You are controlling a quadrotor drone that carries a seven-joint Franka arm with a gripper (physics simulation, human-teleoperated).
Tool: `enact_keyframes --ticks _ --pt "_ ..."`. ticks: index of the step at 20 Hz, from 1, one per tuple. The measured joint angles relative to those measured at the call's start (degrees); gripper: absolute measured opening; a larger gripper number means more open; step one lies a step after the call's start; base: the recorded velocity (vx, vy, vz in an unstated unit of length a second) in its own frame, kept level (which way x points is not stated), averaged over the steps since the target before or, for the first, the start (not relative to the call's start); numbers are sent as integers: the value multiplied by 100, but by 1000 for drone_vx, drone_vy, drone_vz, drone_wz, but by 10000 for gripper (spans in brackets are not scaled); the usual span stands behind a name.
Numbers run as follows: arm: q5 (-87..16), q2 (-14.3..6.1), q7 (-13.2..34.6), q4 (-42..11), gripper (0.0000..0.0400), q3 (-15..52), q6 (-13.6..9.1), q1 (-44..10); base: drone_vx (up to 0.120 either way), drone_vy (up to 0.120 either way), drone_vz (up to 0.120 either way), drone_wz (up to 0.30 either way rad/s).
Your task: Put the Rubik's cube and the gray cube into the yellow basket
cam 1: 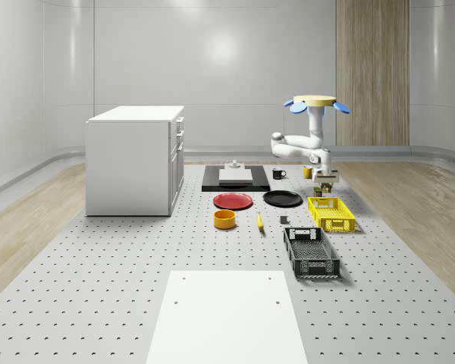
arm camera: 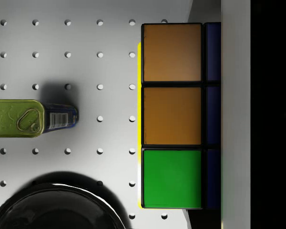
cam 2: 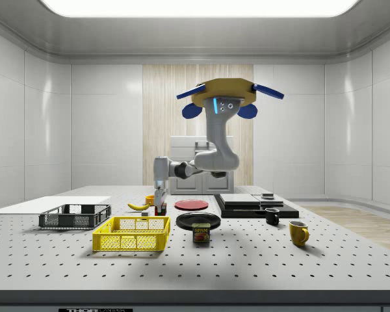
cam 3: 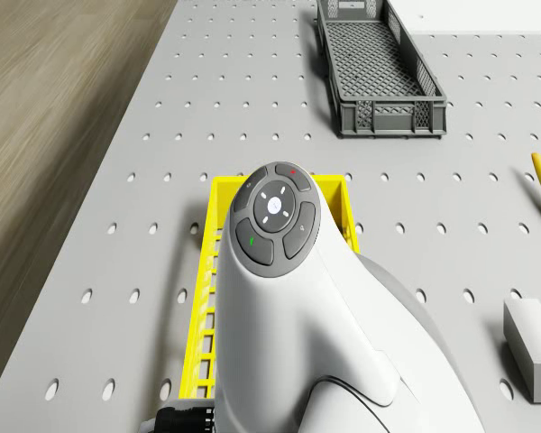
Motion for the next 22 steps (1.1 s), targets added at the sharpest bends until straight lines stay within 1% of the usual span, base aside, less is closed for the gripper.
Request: enact_keyframes --ticks 3,4,10,13,16,22 --pt "6 -14 2 1 325 2 13 -3 120 0 0 0" --pt "8 -19 3 1 325 3 18 -4 120 0 -80 0" --pt "18 -45 7 2 325 6 42 -10 0 0 -120 0" --pt "23 -57 9 2 325 8 54 -12 120 0 -120 0" --pt "27 -69 11 3 325 10 64 -15 13 0 -120 0" --pt "-209 -101 14 52 325 -247 175 -50 0 0 -7 0"
